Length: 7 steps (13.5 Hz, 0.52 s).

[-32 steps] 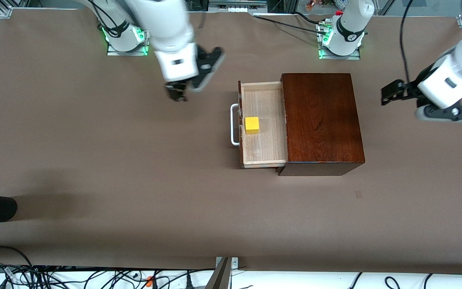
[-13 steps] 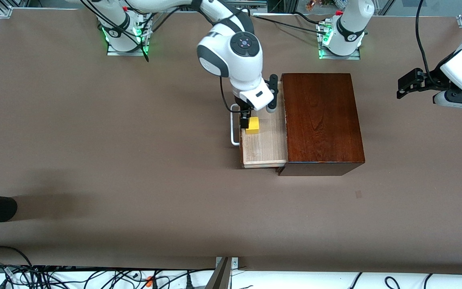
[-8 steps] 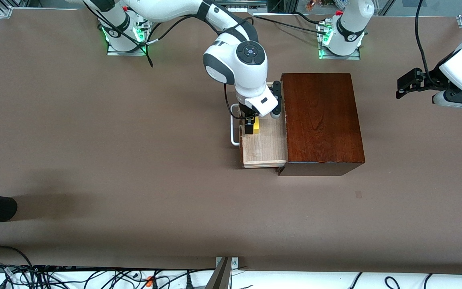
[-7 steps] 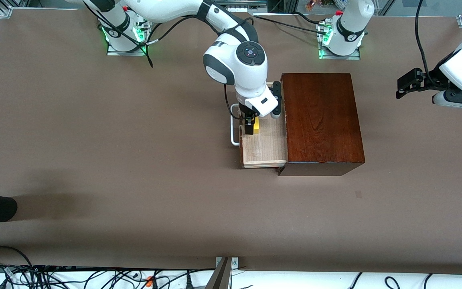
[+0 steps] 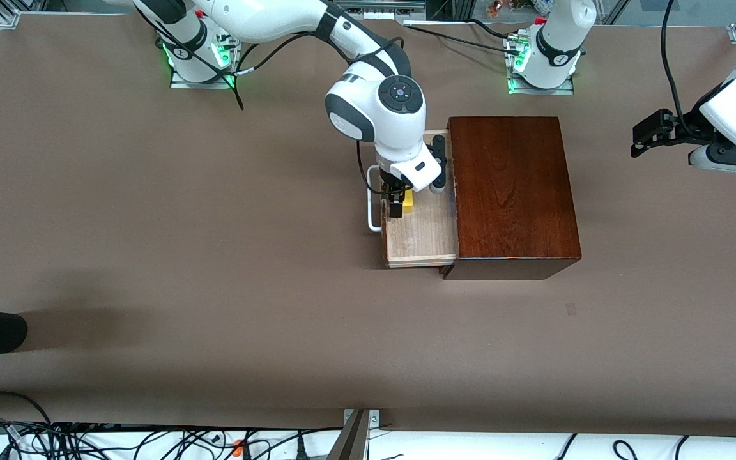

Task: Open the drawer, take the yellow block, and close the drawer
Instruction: 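Lower the right gripper into the drawer and grasp the yellow cube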

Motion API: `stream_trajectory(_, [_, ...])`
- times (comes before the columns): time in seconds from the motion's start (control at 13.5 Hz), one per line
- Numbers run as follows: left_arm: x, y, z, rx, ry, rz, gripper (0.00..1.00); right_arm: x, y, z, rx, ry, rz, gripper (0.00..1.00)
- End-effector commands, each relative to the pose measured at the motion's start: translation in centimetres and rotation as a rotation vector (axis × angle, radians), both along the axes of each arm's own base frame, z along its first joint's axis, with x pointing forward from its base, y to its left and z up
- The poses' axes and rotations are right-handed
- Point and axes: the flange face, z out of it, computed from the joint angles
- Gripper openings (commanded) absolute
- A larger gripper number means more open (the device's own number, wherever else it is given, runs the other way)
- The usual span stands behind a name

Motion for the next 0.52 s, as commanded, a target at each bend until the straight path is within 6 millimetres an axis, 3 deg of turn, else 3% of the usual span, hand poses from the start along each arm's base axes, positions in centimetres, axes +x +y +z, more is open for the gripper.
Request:
stream_trajectory(0.0, [0.4,0.2,0.6,-0.008,-0.008,-0.019,1.0,0.3,0.7,-0.5,0.001,-0.031,0.019,0.91])
stream_trajectory(0.15, [0.4,0.2,0.6,-0.008,-0.008,-0.021,1.0,0.4,0.6,-0.6,-0.005,-0.036,0.022,0.67])
stream_trajectory(0.37, [0.4,0.2,0.6,-0.007,-0.008,-0.022,1.0,0.9,0.6,0.4,-0.001,-0.047,0.017,0.15])
stream_trajectory(0.45, [0.4,0.2,0.6,-0.007,-0.01,-0.022,1.0,1.0,0.6,0.9,0.002,-0.048,0.01,0.13])
